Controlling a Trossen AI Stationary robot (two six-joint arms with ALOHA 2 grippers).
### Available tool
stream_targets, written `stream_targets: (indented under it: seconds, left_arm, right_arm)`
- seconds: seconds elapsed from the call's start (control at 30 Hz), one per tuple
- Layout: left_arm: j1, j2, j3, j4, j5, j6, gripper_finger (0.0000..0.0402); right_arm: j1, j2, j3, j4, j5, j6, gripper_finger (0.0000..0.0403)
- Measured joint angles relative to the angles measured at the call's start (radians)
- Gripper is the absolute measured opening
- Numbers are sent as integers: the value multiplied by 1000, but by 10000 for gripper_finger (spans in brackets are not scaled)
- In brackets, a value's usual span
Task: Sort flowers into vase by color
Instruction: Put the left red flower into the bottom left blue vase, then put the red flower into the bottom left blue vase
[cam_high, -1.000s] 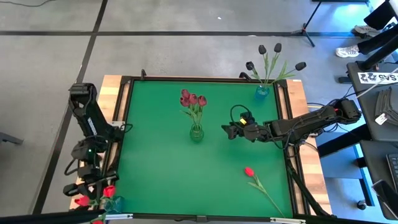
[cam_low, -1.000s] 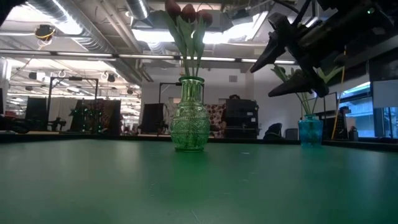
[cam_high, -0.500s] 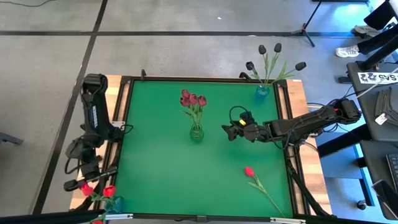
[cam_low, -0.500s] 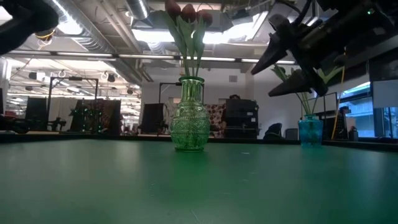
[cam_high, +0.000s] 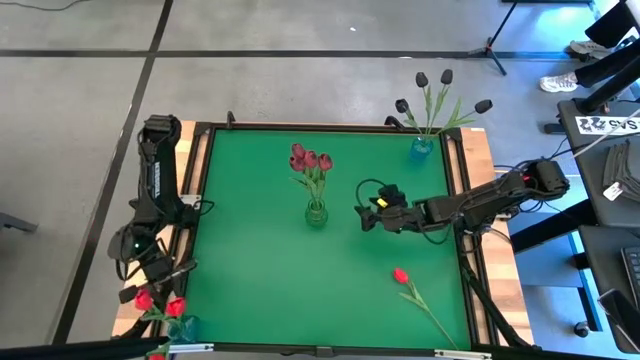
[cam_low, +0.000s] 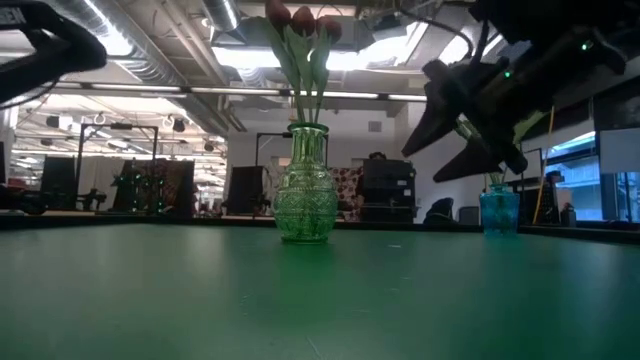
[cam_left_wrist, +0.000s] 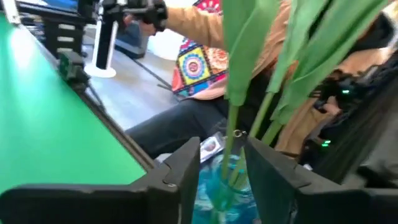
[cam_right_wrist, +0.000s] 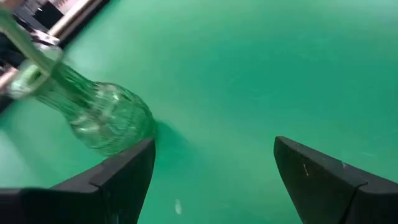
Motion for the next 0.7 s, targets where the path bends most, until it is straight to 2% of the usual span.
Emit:
stream_targets:
  seconds: [0.13,0.23,0.37,0.47,0.63,0.7]
  left_arm:
    - [0,-95,0,-86,1,34,95]
    - [0,-170,0,-189,-30,13,72]
    - [3,-161,-1,-280,-49,-102,42]
    - [4,-163,1,-264,-89,-126,23]
    - [9,-162,1,-290,-173,-127,2]
    - [11,-162,1,-298,-200,-130,2]
  right_arm:
    - [0,55,0,28,4,-15,328]
    - [0,89,0,103,-84,-110,328]
    - [0,100,1,106,-177,-183,328]
    - [1,100,43,-63,-241,-158,318]
    - [50,132,196,-446,-480,-53,269]
    - [88,156,249,-536,-581,2,248]
